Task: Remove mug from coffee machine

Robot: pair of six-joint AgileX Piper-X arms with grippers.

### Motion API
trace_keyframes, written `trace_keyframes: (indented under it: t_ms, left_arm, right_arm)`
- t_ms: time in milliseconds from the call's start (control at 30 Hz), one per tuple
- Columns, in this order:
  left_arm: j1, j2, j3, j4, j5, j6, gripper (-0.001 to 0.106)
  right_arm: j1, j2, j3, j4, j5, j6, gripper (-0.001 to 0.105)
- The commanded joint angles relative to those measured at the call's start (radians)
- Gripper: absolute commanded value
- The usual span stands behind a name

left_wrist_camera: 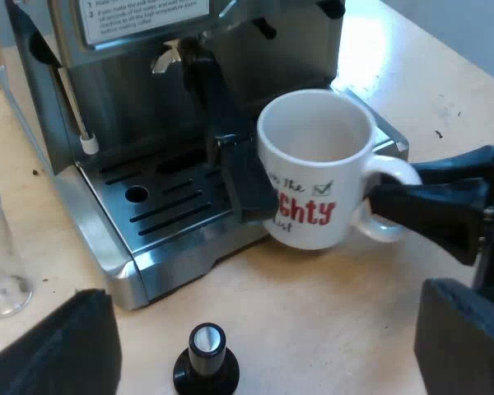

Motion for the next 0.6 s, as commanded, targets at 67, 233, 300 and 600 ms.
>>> trace_keyframes:
  t_ms: [67,233,300,600]
  left_arm:
    - [-0.004,0.000,-0.003,0.004,0.002,-0.008,0.079]
    - [-0.004,0.000,-0.003,0.013,0.045,-0.007,0.079]
    - [-0.004,0.000,-0.003,0.013,0.078,-0.007,0.079]
    - [-0.004,0.000,-0.003,0.013,0.187,0.010,0.079]
  right_arm:
    - [0.032,-0.076,0.010,-0.043,0.060,-0.013,0.000]
    - [0.087,-0.155,0.012,-0.006,0.133,-0.013,0.000]
    - [0.101,-0.184,0.012,0.043,0.152,-0.013,0.000]
    - [0.153,-0.333,0.012,0.302,0.259,0.010,0.000]
